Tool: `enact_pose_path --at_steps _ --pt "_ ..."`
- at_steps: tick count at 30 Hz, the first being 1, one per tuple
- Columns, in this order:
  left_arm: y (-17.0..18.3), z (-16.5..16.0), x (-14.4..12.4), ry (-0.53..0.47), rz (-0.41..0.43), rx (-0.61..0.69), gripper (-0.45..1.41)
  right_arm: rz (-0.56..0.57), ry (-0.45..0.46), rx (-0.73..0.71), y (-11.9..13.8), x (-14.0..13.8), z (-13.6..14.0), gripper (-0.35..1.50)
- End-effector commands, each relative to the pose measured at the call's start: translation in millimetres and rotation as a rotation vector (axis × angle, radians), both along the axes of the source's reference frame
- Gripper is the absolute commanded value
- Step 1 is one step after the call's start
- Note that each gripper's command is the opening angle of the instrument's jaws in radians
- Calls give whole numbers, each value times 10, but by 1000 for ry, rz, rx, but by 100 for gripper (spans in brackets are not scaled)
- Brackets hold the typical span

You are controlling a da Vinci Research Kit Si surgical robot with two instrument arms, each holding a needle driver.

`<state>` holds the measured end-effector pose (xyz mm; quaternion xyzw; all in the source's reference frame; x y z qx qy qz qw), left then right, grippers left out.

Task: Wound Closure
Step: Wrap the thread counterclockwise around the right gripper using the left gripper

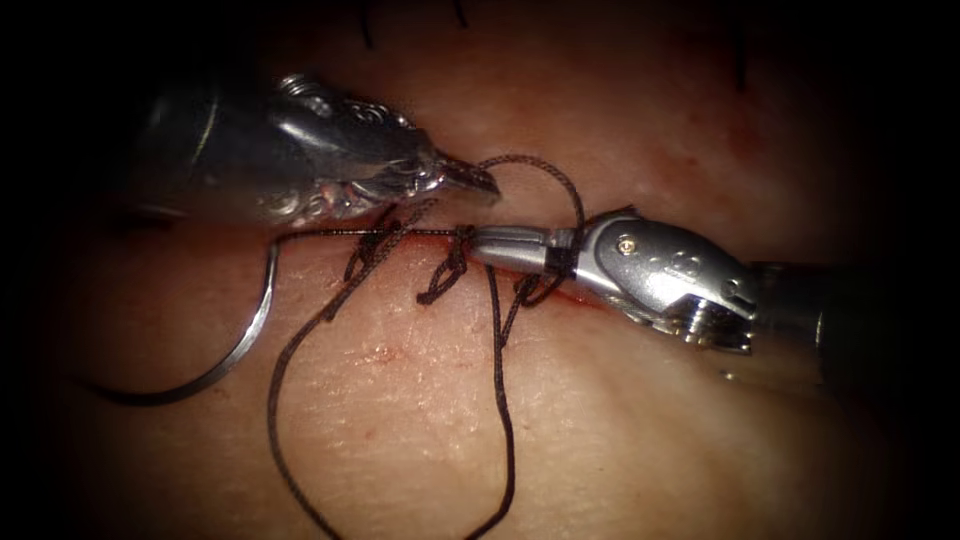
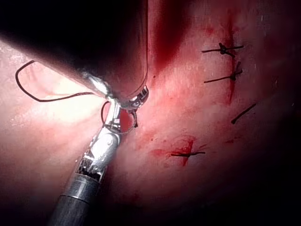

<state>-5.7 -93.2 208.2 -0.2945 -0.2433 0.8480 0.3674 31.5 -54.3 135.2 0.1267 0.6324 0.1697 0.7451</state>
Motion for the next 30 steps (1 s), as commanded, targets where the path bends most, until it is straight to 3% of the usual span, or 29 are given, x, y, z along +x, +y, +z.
enact_pose_path --at_steps 1,9,15,21,27,28,29,30 --pt "-3 14 -6 14 12 3 -45 3 11 2 -4 0 4 -35" --pt "-13 61 -17 44 78 9 -45 46 81 7 -4 -17 -10 -35" --pt "-28 57 -39 9 101 27 -45 95 110 -3 -14 12 -12 -35" --pt "-34 53 -38 -15 97 10 -45 231 117 -16 -10 9 -15 -35" --pt "-33 56 -35 -20 96 6 -45 283 169 -12 -5 13 -23 -35" --pt "-33 57 -35 -20 96 5 -45 292 177 -11 -4 14 -25 -30" --pt "-34 58 -35 -21 93 2 -45 305 189 -10 -2 15 -27 -1" --pt "-35 59 -36 -22 94 3 -45 322 202 -15 0 17 -28 41"
